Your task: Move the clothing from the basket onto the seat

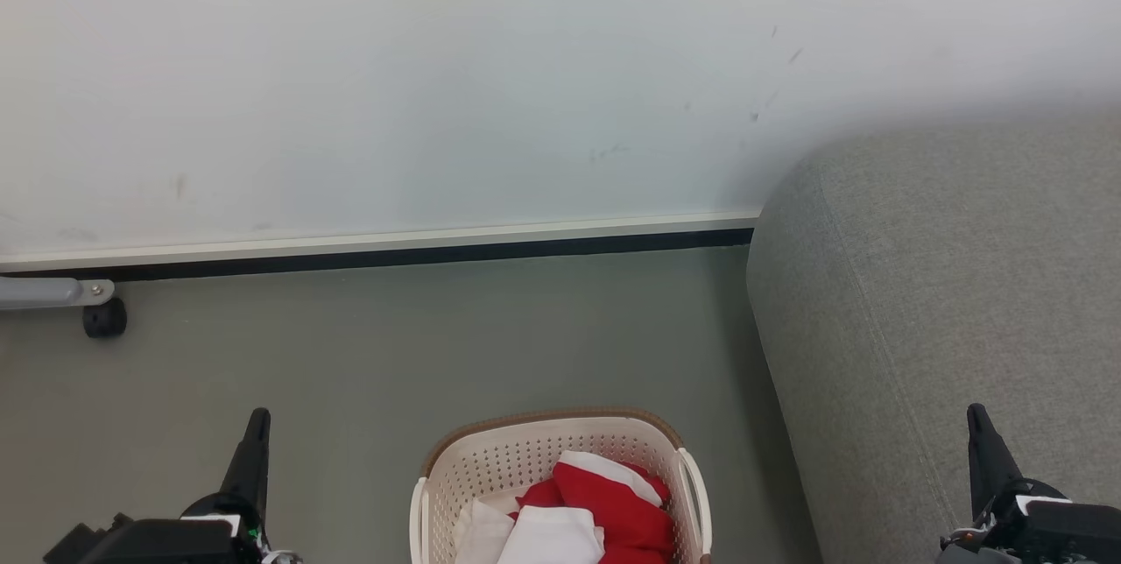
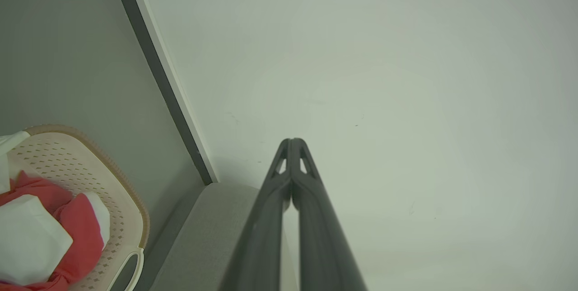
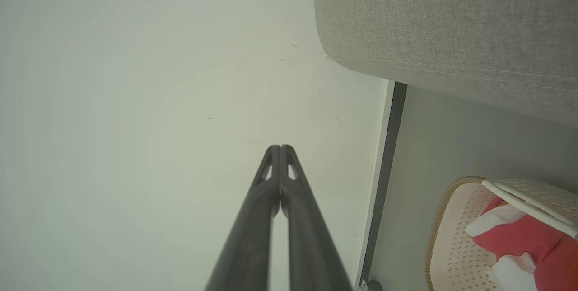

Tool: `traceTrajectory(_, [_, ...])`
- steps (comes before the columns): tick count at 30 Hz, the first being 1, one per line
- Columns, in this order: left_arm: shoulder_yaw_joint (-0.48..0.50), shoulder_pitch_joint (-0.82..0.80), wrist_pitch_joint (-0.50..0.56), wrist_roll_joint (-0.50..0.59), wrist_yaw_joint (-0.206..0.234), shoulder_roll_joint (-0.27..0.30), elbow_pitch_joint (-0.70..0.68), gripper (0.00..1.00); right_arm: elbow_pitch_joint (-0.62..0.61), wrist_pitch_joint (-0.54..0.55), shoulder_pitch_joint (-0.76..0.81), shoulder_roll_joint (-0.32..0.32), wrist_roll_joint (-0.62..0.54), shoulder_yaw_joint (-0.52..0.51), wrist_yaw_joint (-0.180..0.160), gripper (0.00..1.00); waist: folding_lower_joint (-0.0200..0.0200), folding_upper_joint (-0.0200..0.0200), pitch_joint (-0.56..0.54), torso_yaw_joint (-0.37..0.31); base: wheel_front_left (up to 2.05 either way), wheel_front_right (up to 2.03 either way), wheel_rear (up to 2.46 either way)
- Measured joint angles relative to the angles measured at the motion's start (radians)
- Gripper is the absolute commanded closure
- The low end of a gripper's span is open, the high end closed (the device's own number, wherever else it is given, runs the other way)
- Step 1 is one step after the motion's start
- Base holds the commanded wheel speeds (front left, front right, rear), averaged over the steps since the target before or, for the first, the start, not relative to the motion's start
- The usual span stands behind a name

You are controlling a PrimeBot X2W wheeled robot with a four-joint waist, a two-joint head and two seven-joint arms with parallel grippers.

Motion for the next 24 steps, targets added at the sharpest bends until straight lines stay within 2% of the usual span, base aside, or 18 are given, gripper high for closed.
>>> traceTrajectory(18, [0.0, 0.0, 0.0, 0.0, 0.0, 0.0, 0.0, 1.0, 0.0, 0.0, 0.0, 0.0, 0.0, 0.0, 0.0, 1.0, 0.0, 0.0, 0.0, 0.0, 0.0, 0.0, 0.0])
traceTrajectory(19, [-0.001, 0.002, 0.0, 0.0, 0.0, 0.0, 0.004, 0.0, 0.004, 0.0, 0.001, 0.001, 0.0, 0.001, 0.0, 0.0, 0.0, 0.0, 0.0, 0.0, 0.0, 0.0, 0.0])
traceTrajectory(20, [-0.002, 0.008, 0.0, 0.0, 0.001, -0.002, 0.013, 0.0, 0.014, 0.0, 0.006, 0.003, 0.0, 0.002, -0.001, 0.0, 0.0, 0.0, 0.0, 0.0, 0.0, 0.0, 0.0])
traceTrajectory(21, [-0.002, 0.017, 0.0, 0.0, 0.001, -0.005, 0.023, 1.0, 0.025, 0.0, 0.013, 0.006, 0.0, 0.003, -0.002, 1.0, 0.0, 0.0, 0.0, 0.0, 0.0, 0.0, 0.0])
traceTrajectory(22, [-0.003, 0.028, 0.0, 0.0, 0.001, -0.007, 0.033, 0.0, 0.036, 0.0, 0.024, 0.009, 0.0, 0.004, -0.002, 0.0, 0.0, 0.0, 0.0, 0.0, 0.0, 0.0, 0.0])
traceTrajectory(24, [-0.005, 0.048, 0.0, 0.0, 0.001, -0.012, 0.054, 0.0, 0.056, 0.0, 0.043, 0.017, 0.0, 0.006, -0.002, 0.0, 0.0, 0.0, 0.0, 0.0, 0.0, 0.0, 0.0])
